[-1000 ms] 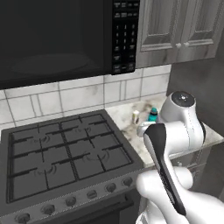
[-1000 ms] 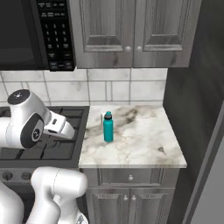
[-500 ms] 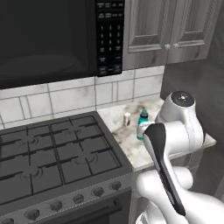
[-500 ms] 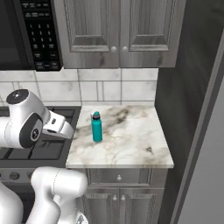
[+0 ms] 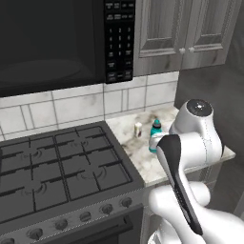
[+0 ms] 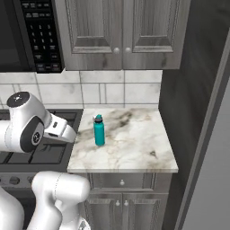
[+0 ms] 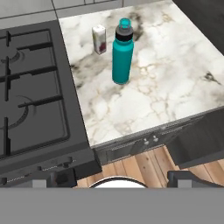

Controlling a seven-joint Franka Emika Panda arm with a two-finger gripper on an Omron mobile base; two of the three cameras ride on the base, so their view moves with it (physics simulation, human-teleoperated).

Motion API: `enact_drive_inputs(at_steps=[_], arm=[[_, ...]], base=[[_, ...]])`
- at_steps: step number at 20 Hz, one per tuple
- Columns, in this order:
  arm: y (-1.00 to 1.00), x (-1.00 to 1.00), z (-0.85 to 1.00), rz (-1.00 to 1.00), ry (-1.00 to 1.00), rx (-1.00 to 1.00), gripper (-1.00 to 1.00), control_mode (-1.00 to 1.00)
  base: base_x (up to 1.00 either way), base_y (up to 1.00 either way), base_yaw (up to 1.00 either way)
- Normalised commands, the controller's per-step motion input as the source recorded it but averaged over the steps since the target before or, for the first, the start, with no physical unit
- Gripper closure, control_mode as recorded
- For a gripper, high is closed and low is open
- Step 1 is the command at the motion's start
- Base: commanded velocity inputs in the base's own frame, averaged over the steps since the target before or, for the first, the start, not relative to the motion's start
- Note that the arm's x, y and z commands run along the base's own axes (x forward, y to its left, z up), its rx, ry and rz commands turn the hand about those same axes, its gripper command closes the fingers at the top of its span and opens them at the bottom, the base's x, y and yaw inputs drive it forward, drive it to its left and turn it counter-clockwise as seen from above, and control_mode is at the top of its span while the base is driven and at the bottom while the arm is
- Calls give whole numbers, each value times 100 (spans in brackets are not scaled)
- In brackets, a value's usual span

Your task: Move the drinks to the dining counter.

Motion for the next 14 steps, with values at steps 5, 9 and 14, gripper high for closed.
enact_drive_inputs(at_steps=[5,9,14], arm=[[0,0,0,0,0,0,-100,-100],[-8,15,0,5,0,0,-100,-100],[-29,33,0,24,0,0,-100,-100]], base=[[0,0,0],[0,0,0],[0,0,0]])
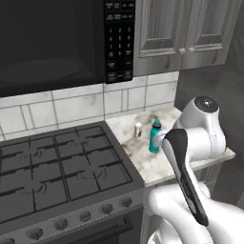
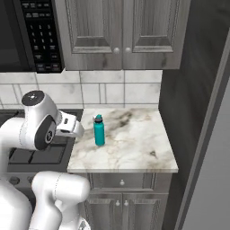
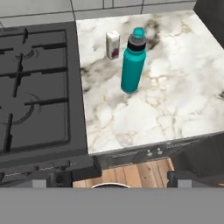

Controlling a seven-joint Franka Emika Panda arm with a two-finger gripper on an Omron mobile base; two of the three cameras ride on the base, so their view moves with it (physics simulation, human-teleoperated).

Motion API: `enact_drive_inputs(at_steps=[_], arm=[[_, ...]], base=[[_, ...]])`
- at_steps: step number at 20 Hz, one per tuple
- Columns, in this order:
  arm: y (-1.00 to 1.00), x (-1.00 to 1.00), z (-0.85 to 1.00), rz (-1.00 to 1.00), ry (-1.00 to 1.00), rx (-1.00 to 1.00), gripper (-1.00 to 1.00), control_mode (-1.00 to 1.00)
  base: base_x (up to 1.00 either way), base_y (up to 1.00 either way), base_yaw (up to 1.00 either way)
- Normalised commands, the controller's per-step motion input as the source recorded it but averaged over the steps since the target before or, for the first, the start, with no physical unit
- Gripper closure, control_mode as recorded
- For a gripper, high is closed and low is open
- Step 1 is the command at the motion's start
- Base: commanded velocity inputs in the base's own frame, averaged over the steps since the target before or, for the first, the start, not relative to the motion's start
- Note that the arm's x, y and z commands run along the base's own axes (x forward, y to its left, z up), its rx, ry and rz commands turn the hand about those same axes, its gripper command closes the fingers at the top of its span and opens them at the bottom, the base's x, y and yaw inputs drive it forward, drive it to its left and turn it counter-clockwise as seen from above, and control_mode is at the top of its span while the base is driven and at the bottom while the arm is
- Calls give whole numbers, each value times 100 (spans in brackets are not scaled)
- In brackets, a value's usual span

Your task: Move the drinks to the dining counter.

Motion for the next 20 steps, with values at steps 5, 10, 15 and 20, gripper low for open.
enact_drive_inputs(at_steps=[5,10,15,20], arm=[[-27,38,0,23,0,0,-100,-100],[-36,50,0,14,1,0,-100,-100],[-53,48,0,2,2,-2,-100,-100],[-35,27,0,2,0,4,-100,-100]], base=[[0,0,0],[0,0,0],[0,0,0],[0,0,0]])
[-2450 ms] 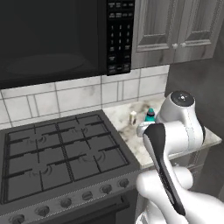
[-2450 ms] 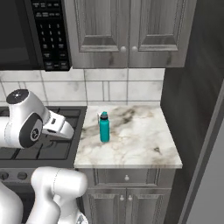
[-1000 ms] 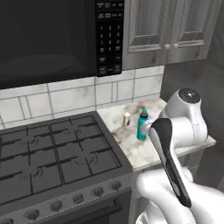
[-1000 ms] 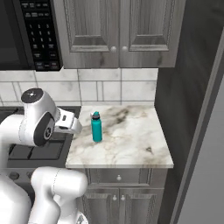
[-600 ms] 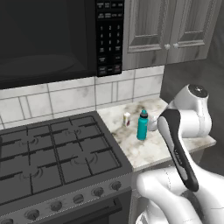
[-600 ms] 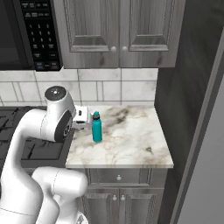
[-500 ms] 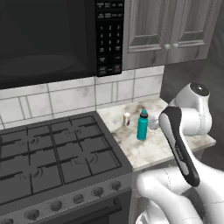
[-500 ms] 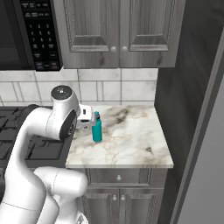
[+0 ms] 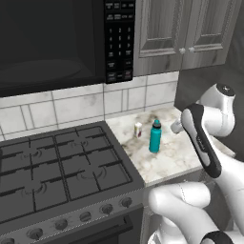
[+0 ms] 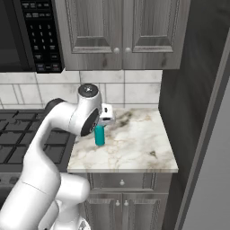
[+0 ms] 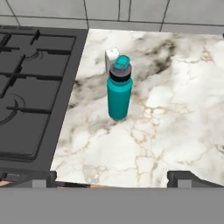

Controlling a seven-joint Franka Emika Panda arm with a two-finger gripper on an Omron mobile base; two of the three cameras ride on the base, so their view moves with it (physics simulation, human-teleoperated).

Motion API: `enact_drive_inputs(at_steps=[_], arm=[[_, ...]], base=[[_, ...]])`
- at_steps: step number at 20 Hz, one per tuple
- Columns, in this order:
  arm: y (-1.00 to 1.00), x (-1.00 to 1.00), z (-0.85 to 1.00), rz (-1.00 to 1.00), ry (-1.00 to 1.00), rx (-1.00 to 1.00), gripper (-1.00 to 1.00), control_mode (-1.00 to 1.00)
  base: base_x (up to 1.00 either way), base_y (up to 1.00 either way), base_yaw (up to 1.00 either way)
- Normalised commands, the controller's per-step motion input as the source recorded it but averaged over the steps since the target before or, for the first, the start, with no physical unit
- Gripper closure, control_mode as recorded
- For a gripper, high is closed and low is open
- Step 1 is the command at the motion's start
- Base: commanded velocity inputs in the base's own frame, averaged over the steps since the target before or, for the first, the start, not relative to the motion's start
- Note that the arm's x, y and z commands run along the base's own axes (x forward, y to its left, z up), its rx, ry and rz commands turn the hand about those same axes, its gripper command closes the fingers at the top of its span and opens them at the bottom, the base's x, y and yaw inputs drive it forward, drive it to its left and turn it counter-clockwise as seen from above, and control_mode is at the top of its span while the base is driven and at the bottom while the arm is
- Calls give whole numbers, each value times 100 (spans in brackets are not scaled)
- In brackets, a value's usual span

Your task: Move the drinks to the dining counter.

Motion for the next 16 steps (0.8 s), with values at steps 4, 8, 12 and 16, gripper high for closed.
enact_drive_inputs(at_steps=[4,8,12,16], arm=[[-18,36,-3,10,-4,19,-100,-100],[-2,25,0,20,-4,16,-100,-100],[0,2,0,28,-10,5,-100,-100],[0,0,0,31,-20,0,-100,-100]], base=[[0,0,0],[0,0,0],[0,0,0],[0,0,0]])
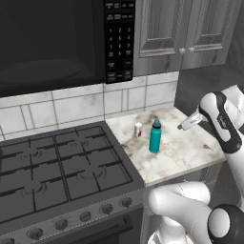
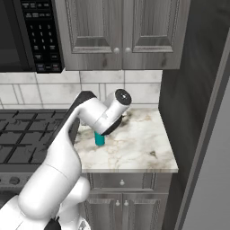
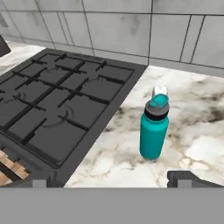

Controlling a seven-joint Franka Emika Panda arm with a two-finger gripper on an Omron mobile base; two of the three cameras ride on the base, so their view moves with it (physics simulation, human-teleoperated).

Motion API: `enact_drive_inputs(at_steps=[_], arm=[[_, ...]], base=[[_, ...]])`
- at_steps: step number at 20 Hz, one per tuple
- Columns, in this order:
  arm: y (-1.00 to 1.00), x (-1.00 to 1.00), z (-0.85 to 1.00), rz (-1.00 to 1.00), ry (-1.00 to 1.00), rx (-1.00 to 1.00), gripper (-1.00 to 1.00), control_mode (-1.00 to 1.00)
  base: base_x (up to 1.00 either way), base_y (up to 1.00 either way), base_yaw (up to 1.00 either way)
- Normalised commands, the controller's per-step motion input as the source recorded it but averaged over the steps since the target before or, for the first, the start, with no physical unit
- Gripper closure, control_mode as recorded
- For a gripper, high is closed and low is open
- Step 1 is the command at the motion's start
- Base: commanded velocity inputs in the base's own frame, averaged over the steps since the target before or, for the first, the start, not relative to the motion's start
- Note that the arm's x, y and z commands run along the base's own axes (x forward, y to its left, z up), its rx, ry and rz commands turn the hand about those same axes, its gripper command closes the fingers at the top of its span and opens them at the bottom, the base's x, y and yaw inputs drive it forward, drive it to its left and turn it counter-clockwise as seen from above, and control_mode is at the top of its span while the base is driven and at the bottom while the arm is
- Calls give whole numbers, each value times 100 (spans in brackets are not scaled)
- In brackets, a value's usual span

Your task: Move the drinks to the dining counter.

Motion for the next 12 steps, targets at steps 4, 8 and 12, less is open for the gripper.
enact_drive_inputs(at_steps=[4,8,12], arm=[[0,2,-4,28,-28,0,-100,-100],[0,9,-7,14,-20,0,-100,-100],[0,18,-14,0,-4,-3,-100,-100]], base=[[0,0,0],[0,0,0],[0,0,0]])
